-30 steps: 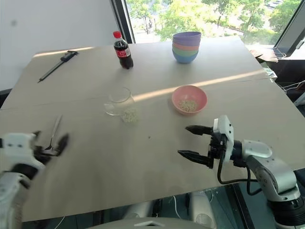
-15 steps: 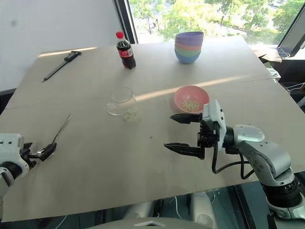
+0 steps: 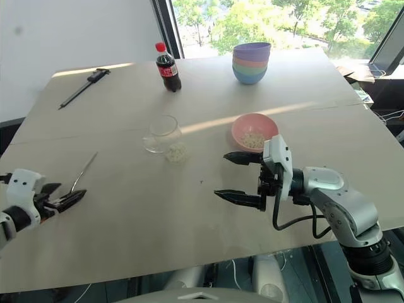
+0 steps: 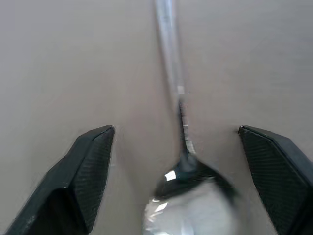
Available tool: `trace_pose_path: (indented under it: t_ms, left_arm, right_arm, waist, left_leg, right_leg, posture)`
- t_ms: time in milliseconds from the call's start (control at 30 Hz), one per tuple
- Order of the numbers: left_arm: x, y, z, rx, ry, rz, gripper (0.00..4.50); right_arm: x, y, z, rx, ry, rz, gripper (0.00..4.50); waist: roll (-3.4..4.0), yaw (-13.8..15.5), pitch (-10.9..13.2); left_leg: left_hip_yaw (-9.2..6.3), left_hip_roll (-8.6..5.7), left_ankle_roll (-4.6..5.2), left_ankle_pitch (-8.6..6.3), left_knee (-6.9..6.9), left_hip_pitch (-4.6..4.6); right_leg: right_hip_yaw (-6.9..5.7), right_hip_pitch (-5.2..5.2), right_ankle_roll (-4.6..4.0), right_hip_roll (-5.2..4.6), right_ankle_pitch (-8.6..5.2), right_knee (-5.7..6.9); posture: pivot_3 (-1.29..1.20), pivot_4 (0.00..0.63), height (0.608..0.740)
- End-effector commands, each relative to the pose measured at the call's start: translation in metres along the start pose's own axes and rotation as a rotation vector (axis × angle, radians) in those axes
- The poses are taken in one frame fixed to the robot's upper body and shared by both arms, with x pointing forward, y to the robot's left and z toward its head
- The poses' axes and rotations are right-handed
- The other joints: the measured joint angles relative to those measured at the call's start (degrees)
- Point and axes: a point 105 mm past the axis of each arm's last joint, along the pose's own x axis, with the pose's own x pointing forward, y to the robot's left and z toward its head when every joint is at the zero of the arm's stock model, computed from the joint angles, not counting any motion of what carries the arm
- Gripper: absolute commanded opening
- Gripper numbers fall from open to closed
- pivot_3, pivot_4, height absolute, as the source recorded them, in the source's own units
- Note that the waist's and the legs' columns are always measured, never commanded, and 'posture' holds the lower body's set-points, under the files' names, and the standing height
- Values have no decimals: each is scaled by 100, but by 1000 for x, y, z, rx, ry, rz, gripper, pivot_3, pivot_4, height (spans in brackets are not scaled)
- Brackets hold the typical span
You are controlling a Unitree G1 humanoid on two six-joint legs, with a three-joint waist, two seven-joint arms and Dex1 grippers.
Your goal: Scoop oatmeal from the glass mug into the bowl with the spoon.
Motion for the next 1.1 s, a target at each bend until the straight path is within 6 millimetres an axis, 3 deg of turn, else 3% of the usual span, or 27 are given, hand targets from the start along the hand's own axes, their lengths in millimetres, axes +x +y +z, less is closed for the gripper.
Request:
trace_pose_path:
  t_ms: [33, 167, 200, 400, 667, 767, 900, 1000, 1100]
  left_arm:
    - [7, -20, -28, -94, 100, -89, 2198]
    - [7, -16, -33, -153, 109, -63, 324]
    - [6, -16, -33, -158, 106, -60, 81]
    - [1, -22, -34, -206, 43, -42, 81]
    - [-42, -67, -7, -90, -206, -96, 81]
    - [-52, -102, 1, 76, -227, -154, 81]
    - [-56, -144, 9, 202, -257, -236, 81]
    - [-45, -178, 11, 391, -281, -289, 81]
    - [-28, -201, 23, 381, -369, -285, 81]
  right_arm:
    - [1, 1, 9, -37, -28, 3, 4500]
    - [2, 0, 10, -39, -32, -5, 4500]
    - [2, 1, 10, -39, -32, -7, 4500]
    - [1, 1, 8, -35, -27, -18, 4500]
    - [-4, -3, 0, 79, -29, -71, 4500]
    - [-2, -3, -7, 173, -28, -89, 4500]
    - [2, -3, -9, 278, -48, -105, 4500]
    - [5, 4, -23, 430, 16, -89, 4500]
    - [7, 1, -32, 463, 59, -137, 4500]
  waist:
    - [0, -1, 0]
    - [16, -9, -9]
    - [42, -9, -25]
    - [72, -38, -43]
    - [37, -132, -37]
    - [-7, -100, -47]
    - [-29, -36, -33]
    - [-36, -1, -26]
    - [-38, 5, -25]
  left_leg:
    - [0, -1, 0, 0, 0, 0]
    - [-8, 0, 1, -1, -2, 1]
    - [-8, 0, 2, -1, -3, 1]
    - [-3, 1, 3, 0, -8, 3]
    - [7, -13, 3, -4, -15, -10]
    - [-8, -15, 1, -3, -10, -67]
    - [-8, -15, 2, -3, -9, -76]
    - [-10, -16, 26, -16, -9, -78]
    - [-10, -18, 29, -16, -6, -80]
  right_leg:
    - [0, 0, 1, -1, 0, 0]
    - [-6, 0, 1, 2, -1, 2]
    - [-5, 0, 1, 3, -1, 3]
    - [1, 1, 4, 6, -3, 3]
    - [27, -3, 24, -24, -16, -17]
    - [17, -52, 21, -24, -15, -14]
    - [18, -57, 14, -26, -18, -17]
    - [14, -57, -2, -25, -28, -17]
    - [13, -56, -2, -26, -28, -17]
  posture:
    - [0, 150, 740]
    - [0, 150, 740]
    - [0, 150, 740]
    - [0, 150, 740]
    - [0, 150, 740]
    - [0, 150, 740]
    - [0, 150, 740]
    - [0, 150, 740]
    - [0, 150, 740]
